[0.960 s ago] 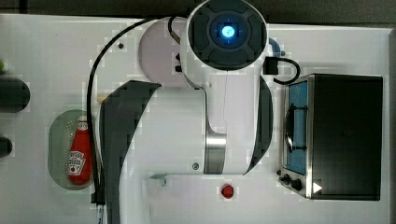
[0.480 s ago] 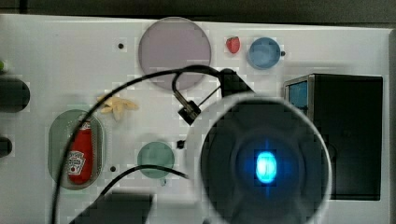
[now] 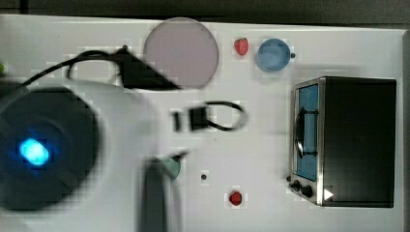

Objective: Pick ketchup from strainer and place it on the table

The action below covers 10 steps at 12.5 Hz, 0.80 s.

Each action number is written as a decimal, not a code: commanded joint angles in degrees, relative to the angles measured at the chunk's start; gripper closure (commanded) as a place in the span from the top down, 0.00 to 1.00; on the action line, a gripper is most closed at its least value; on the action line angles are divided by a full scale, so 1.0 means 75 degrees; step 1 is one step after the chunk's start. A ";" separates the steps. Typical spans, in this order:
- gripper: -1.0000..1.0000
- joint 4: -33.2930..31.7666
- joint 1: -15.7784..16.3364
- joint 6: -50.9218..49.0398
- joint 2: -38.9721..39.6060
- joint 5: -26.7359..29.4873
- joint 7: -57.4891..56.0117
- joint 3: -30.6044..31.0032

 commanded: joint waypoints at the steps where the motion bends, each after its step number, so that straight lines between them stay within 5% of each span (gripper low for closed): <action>1: 1.00 -0.0213 0.0296 -0.0092 0.0562 0.0019 0.0332 0.0930; 6: 1.00 -0.0410 0.0417 0.0254 0.1237 0.0019 0.0352 0.2529; 10: 1.00 -0.1321 0.0478 0.1953 0.1766 0.0005 0.0360 0.3387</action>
